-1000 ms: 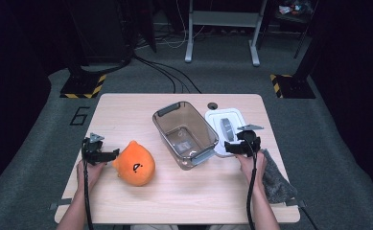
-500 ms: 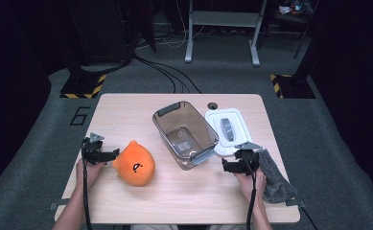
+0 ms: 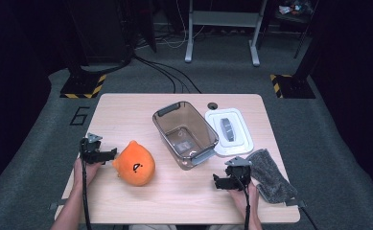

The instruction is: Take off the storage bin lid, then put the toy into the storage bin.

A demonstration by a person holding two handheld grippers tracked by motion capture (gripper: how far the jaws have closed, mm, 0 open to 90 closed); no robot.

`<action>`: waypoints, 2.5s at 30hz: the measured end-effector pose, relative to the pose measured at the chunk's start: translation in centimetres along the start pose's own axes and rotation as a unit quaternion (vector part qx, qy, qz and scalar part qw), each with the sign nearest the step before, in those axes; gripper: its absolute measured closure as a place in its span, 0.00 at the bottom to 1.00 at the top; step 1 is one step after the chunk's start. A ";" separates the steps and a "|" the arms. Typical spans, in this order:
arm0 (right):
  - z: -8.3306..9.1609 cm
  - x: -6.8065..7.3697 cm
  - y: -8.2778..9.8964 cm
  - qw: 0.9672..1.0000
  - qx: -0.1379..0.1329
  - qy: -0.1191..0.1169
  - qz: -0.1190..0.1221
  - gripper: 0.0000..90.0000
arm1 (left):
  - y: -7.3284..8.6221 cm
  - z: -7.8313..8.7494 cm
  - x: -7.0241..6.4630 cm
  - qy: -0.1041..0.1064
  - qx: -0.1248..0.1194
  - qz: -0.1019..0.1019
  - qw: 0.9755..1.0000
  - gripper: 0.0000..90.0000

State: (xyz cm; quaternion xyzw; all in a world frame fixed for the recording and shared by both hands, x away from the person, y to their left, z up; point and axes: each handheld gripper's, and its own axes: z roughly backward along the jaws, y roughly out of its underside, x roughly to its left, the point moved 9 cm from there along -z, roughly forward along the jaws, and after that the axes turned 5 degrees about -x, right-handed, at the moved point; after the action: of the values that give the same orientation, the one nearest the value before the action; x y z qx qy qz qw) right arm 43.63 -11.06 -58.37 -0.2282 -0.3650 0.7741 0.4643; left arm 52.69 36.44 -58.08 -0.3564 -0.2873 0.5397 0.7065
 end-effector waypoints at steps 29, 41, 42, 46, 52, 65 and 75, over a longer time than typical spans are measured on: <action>0.0 0.4 0.7 1.000 -0.011 0.008 0.021 0.05 | -3.5 11.2 -11.2 0.174 -0.052 -0.091 0.979 0.11; 0.0 0.4 0.7 1.000 -0.012 0.008 0.026 0.05 | -1.8 8.8 -14.1 0.173 -0.002 -0.109 0.979 0.15; 0.0 0.5 0.7 1.000 -0.013 0.009 0.021 0.05 | -1.7 8.6 -14.2 0.169 0.002 -0.118 0.978 0.16; 0.0 0.5 0.7 1.000 -0.014 0.012 0.021 0.05 | -1.3 7.8 -14.3 0.152 0.013 -0.130 0.980 0.29; 0.0 0.4 0.7 1.000 -0.015 0.015 0.022 0.05 | -1.3 7.5 -14.2 0.148 0.010 -0.134 0.980 0.59; 0.0 0.4 0.8 1.000 -0.012 0.003 0.024 0.06 | -2.9 8.5 -14.0 0.158 -0.017 -0.133 0.978 0.71; 0.0 0.4 0.7 1.000 -0.015 0.003 0.018 0.07 | -5.3 9.6 -12.7 0.143 -0.032 -0.134 0.980 0.71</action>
State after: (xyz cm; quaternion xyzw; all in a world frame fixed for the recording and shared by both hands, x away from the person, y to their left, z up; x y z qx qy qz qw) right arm 43.06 -10.88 -58.96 -0.2439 -0.3714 0.7760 0.4476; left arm 44.84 25.12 -48.49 -0.4107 -0.2454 0.3741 0.7944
